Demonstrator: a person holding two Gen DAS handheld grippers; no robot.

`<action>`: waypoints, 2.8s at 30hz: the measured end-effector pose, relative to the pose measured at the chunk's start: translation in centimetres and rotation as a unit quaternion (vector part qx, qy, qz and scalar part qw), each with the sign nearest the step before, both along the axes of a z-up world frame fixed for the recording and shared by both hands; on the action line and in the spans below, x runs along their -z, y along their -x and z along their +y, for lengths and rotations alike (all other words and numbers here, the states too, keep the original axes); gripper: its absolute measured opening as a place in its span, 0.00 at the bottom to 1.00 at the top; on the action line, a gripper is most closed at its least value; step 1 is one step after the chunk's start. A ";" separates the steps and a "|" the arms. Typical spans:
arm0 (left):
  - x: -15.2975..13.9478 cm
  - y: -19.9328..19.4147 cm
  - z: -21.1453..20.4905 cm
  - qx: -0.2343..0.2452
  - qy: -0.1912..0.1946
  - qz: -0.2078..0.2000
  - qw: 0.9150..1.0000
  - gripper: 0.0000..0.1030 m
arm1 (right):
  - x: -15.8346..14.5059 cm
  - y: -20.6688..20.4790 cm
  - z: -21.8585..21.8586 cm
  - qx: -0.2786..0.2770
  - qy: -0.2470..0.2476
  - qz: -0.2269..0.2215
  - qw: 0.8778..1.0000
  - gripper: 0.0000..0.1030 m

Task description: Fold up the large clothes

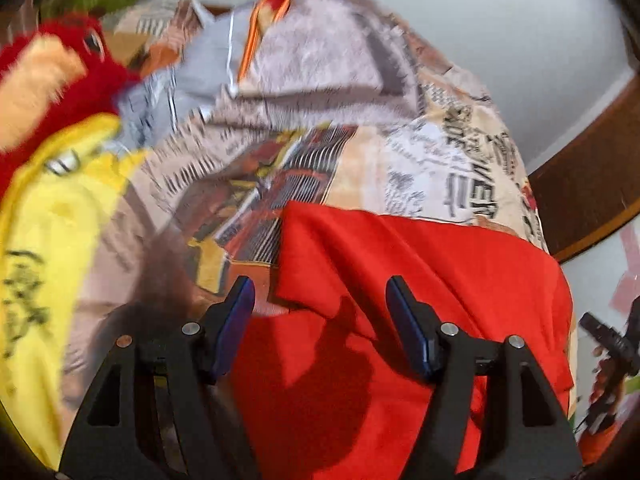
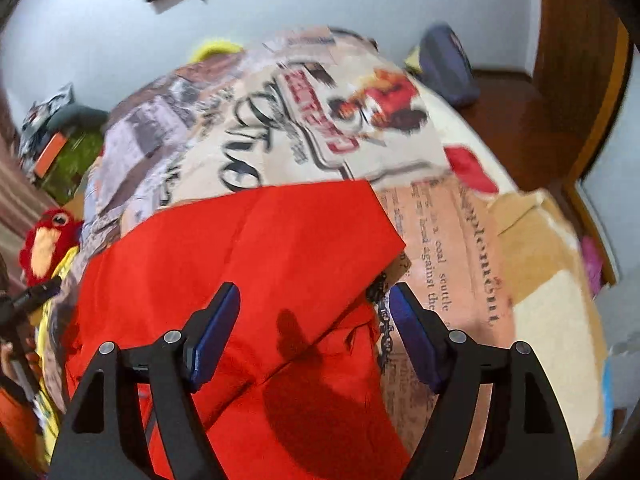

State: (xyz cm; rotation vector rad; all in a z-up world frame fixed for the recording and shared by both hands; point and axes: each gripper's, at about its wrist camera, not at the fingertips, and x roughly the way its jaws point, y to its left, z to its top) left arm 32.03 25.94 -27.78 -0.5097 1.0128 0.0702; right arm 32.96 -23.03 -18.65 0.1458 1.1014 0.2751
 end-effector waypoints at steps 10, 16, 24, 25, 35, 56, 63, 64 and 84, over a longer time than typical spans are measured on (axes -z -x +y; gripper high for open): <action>4.9 -3.4 1.7 -0.016 0.048 0.017 0.999 0.61 | 5.3 -5.3 -1.5 0.026 -0.097 0.046 0.994 0.72; 3.6 -3.3 0.0 0.007 0.017 0.001 1.000 0.08 | 5.1 -6.9 0.2 0.016 -0.103 0.038 0.994 0.41; -1.0 -5.8 1.2 -0.007 -0.017 -0.028 0.999 0.04 | 0.9 -7.2 1.9 0.002 -0.048 -0.038 0.998 0.10; -2.0 -6.3 1.3 -0.009 -0.026 -0.037 0.999 0.04 | 0.3 -7.7 2.1 0.006 -0.045 -0.048 0.998 0.10; -3.2 -12.2 1.9 -0.017 -0.103 -0.040 0.994 0.04 | -0.1 -12.9 5.1 0.015 -0.007 -0.082 0.997 0.07; -1.6 -7.8 0.9 -0.003 -0.174 0.029 0.984 0.09 | 0.2 -9.7 2.8 0.023 0.039 -0.042 0.998 0.59; -7.4 -2.2 -0.6 0.006 -0.180 -0.018 0.984 0.36 | -4.7 -3.6 3.4 -0.014 0.061 -0.074 0.995 0.61; -8.3 -1.1 -0.8 0.007 -0.180 -0.025 0.983 0.39 | -5.4 -2.9 3.5 -0.018 0.062 -0.081 0.995 0.62; -8.0 12.8 -5.3 0.060 -0.131 0.014 0.989 0.68 | -7.6 8.8 3.4 -0.069 0.102 -0.102 0.987 0.85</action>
